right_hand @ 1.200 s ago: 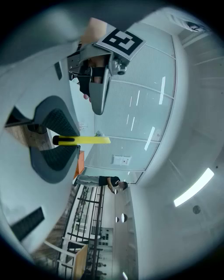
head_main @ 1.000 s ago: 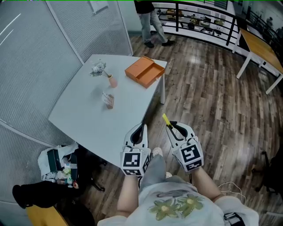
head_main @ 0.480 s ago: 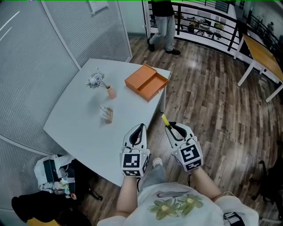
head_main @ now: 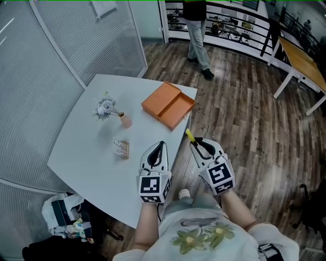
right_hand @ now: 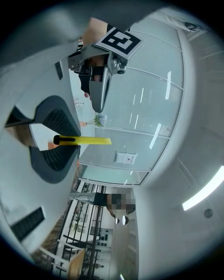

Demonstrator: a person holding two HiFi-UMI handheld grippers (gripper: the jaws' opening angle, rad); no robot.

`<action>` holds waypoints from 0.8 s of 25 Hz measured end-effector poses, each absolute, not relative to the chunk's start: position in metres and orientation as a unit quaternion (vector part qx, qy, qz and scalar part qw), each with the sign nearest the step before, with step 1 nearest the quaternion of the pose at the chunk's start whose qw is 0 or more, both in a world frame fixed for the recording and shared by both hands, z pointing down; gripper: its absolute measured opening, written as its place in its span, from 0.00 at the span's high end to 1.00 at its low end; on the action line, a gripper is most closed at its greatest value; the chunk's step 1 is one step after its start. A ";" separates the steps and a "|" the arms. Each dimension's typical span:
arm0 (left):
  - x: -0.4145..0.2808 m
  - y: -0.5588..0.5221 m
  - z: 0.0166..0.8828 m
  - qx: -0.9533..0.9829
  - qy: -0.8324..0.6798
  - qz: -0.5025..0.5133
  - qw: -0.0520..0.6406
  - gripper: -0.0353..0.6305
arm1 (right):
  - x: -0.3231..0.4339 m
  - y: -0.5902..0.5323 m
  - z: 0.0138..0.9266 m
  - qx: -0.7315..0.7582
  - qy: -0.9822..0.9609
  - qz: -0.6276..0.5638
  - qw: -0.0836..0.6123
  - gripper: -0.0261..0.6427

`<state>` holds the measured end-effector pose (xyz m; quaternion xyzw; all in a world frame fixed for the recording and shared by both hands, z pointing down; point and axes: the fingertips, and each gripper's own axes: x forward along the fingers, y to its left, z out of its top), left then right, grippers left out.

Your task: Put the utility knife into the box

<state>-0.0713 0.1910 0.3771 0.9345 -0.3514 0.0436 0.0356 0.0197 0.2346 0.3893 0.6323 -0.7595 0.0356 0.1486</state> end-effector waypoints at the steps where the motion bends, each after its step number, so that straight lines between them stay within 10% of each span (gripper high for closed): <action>1: -0.069 0.186 0.378 0.935 -0.349 0.044 0.036 0.95 | 0.022 0.229 0.391 0.633 -0.759 0.037 0.149 0.85; 20: -0.052 0.083 0.394 0.932 -0.354 0.069 0.041 0.95 | 0.059 0.114 0.392 0.633 -0.758 0.031 0.153 0.85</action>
